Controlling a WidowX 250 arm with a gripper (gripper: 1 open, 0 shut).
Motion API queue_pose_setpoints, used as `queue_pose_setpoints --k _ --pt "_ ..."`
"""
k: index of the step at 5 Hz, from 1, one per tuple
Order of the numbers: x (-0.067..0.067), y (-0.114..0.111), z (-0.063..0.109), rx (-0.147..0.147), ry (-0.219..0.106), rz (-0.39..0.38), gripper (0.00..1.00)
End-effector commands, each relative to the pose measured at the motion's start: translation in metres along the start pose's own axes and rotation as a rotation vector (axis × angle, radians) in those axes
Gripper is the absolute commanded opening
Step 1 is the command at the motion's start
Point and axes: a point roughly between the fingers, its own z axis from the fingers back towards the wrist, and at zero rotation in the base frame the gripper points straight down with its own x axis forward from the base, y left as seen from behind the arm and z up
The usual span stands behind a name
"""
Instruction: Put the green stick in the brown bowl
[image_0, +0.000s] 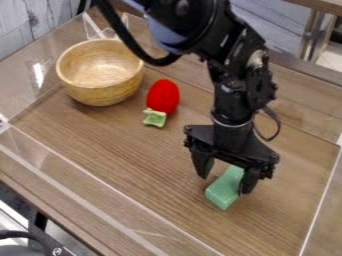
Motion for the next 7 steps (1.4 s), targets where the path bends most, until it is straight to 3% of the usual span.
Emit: queue_pose_setpoints --k 1,2,3,5,7 --pt "0.015 -0.004 0.004 -0.024 -0.034 -0.079 1.00" --pt "0.019 -0.001 0.002 -0.027 -0.028 -0.133 1.00" --pt "0.025 0.011 -0.001 -0.030 -0.027 -0.164 0.00" --pt "0.044 0.012 0.013 -0.032 -0.060 -0.211 0.00" --pt "0.055 0.002 0.050 -0.031 -0.104 -0.205 0.00"
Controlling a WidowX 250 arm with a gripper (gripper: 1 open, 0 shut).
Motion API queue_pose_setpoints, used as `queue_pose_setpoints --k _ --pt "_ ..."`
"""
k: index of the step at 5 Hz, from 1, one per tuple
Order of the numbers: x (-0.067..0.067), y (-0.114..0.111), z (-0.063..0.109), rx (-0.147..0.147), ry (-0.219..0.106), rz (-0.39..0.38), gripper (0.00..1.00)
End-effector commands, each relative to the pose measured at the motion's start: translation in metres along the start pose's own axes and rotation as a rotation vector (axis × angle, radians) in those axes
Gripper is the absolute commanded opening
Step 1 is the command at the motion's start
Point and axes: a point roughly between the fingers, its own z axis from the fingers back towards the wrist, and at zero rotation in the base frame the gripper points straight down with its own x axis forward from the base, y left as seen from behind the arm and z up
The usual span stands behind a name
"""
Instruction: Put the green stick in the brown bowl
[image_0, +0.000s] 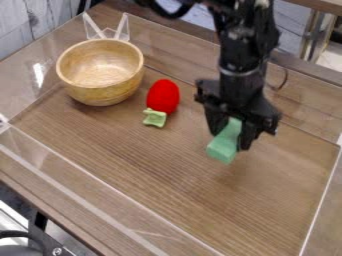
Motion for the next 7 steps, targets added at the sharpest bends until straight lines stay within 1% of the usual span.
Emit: queue_pose_setpoints --k 1,2,3,4,5,6,7 --pt "0.019 0.007 0.038 -0.004 -0.096 0.001 0.00" --pt "0.029 0.031 0.059 0.008 -0.129 0.043 0.00" --pt "0.031 0.058 0.059 0.030 -0.136 0.083 0.00" --pt "0.034 0.070 0.052 0.043 -0.140 0.091 0.00" --pt "0.034 0.087 0.058 0.048 -0.143 0.084 0.00" --pt "0.034 0.122 0.063 0.067 -0.146 0.114 0.00" --pt "0.033 0.162 0.066 0.105 -0.145 0.214 0.00"
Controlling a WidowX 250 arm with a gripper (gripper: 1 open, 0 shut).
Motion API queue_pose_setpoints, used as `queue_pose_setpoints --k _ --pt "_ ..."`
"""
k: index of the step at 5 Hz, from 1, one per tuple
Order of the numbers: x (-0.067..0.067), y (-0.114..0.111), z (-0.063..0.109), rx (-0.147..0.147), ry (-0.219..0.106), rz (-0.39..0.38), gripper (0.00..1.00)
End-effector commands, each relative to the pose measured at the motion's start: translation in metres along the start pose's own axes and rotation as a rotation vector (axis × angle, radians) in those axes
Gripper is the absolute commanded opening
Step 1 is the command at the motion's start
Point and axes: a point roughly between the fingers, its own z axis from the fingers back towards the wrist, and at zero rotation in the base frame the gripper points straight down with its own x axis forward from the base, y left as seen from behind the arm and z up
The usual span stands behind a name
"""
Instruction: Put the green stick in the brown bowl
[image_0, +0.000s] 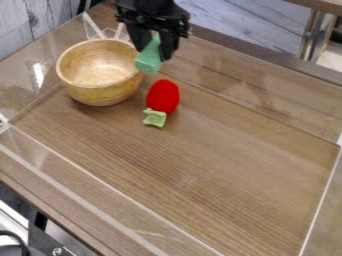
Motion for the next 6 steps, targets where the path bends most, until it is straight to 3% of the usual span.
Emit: queue_pose_setpoints --k 1,2,4,6 --pt "0.017 0.028 0.016 0.043 -0.060 0.065 0.00" --pt "0.018 0.047 0.016 0.063 -0.057 0.123 0.00" --pt "0.035 0.086 -0.005 0.117 -0.055 0.306 0.00" --pt "0.043 0.096 -0.013 0.121 -0.053 0.325 0.00"
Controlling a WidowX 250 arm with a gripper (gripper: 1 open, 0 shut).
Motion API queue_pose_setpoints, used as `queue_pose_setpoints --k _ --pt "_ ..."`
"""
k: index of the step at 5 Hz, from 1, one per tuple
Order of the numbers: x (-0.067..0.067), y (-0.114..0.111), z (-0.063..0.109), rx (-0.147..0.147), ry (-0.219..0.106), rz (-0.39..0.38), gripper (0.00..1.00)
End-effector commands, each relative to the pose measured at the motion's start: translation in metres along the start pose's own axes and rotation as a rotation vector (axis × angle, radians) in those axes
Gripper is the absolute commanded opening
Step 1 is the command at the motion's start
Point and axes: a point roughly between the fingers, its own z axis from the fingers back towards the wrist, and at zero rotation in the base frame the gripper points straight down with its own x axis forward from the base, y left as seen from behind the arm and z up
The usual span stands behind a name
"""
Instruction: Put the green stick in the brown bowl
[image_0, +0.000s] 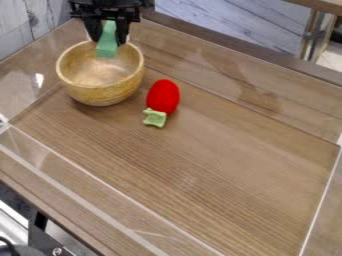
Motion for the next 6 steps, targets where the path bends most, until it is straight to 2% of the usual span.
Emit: queue_pose_setpoints --k 1,2,3,4,6 --pt "0.011 0.003 0.016 0.015 -0.069 0.053 0.00" --pt "0.009 -0.001 0.012 0.020 -0.067 0.081 0.00" --pt "0.012 0.003 0.006 0.033 -0.062 0.093 1.00" --pt "0.016 0.006 0.004 0.038 -0.056 0.113 1.00" --pt "-0.001 0.010 0.015 0.039 -0.041 0.196 1.00"
